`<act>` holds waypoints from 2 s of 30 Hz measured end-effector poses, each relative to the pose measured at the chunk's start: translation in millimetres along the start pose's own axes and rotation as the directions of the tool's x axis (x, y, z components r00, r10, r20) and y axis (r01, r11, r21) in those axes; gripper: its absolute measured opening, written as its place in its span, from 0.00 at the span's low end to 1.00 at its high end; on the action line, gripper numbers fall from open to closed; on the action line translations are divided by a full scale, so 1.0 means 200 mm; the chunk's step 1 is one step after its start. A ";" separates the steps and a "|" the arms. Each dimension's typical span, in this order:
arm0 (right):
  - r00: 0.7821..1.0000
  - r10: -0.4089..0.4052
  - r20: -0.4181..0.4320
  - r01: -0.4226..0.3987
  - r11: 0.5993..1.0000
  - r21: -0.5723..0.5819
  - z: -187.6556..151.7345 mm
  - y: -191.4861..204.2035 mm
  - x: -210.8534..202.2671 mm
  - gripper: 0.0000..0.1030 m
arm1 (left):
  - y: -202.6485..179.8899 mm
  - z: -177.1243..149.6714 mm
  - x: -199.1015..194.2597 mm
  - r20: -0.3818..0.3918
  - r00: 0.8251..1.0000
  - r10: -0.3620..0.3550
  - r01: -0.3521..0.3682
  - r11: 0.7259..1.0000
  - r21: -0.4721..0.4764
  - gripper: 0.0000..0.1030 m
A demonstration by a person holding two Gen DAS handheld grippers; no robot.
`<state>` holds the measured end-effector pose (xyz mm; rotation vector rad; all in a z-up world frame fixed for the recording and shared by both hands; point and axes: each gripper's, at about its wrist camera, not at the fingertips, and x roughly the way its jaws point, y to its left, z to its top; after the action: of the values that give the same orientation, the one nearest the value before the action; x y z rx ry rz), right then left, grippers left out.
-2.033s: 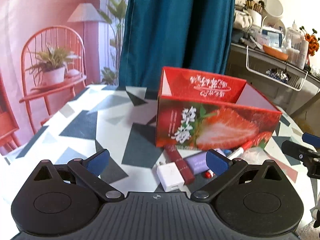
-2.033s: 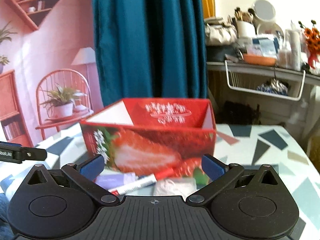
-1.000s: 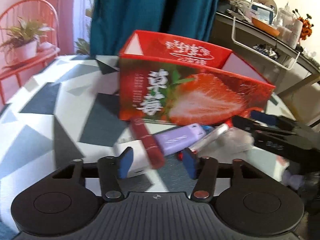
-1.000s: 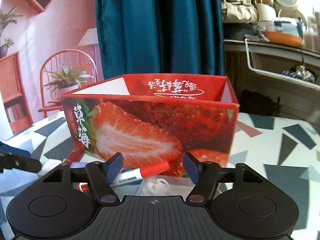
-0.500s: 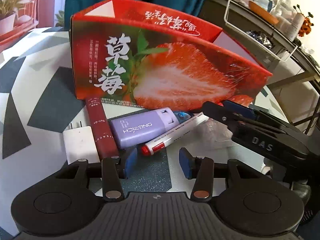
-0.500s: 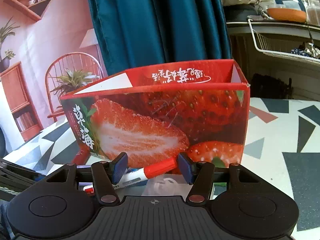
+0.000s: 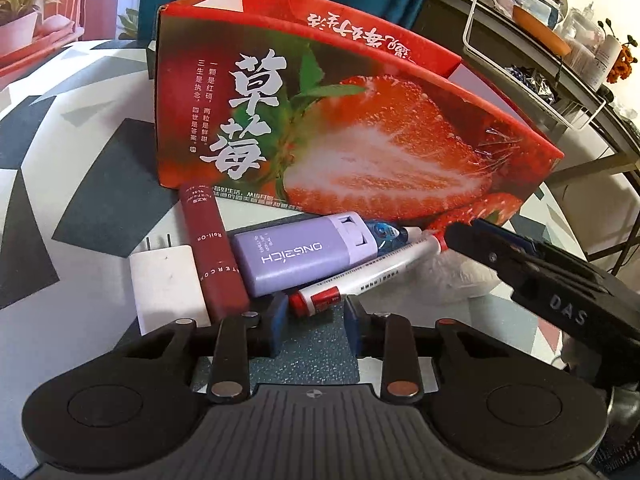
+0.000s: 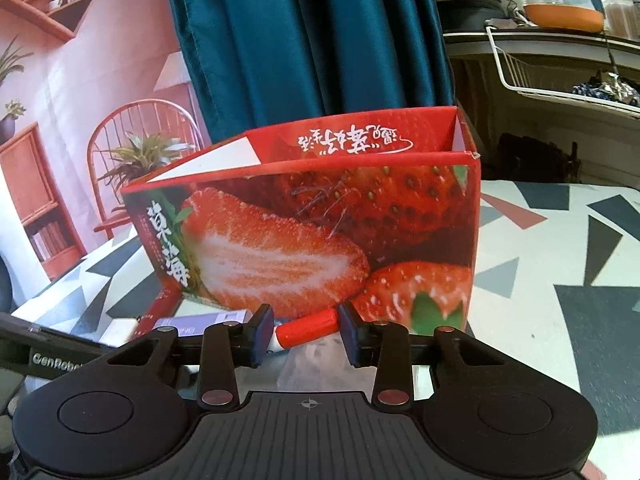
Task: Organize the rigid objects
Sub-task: 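Lower both grippers onto the white red-capped marker and close on it, then lift the marker with both grippers and lower it into the red box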
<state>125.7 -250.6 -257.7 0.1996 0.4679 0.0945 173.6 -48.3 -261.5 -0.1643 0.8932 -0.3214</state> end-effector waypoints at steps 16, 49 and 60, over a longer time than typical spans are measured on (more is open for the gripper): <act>0.996 -0.055 -0.073 0.053 0.998 -0.037 -0.13 0.12 -0.18 0.33 | 0.03 -0.09 -0.13 0.038 0.999 -0.039 0.038 0.999 0.024 0.31; 0.988 -0.114 0.105 0.138 0.959 -0.249 0.11 0.37 -0.33 0.32 | 0.00 0.06 -0.44 0.294 0.954 -0.057 0.033 0.996 0.085 0.32; 0.966 -0.125 0.224 0.194 0.929 -0.317 0.33 0.41 -0.26 0.32 | -0.04 0.28 -0.52 0.410 0.911 -0.049 0.021 0.997 0.073 0.32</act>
<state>107.1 -188.1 -159.5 -0.1658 0.2590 -0.0075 154.9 -19.8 -148.1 -0.1781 0.4595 -0.3343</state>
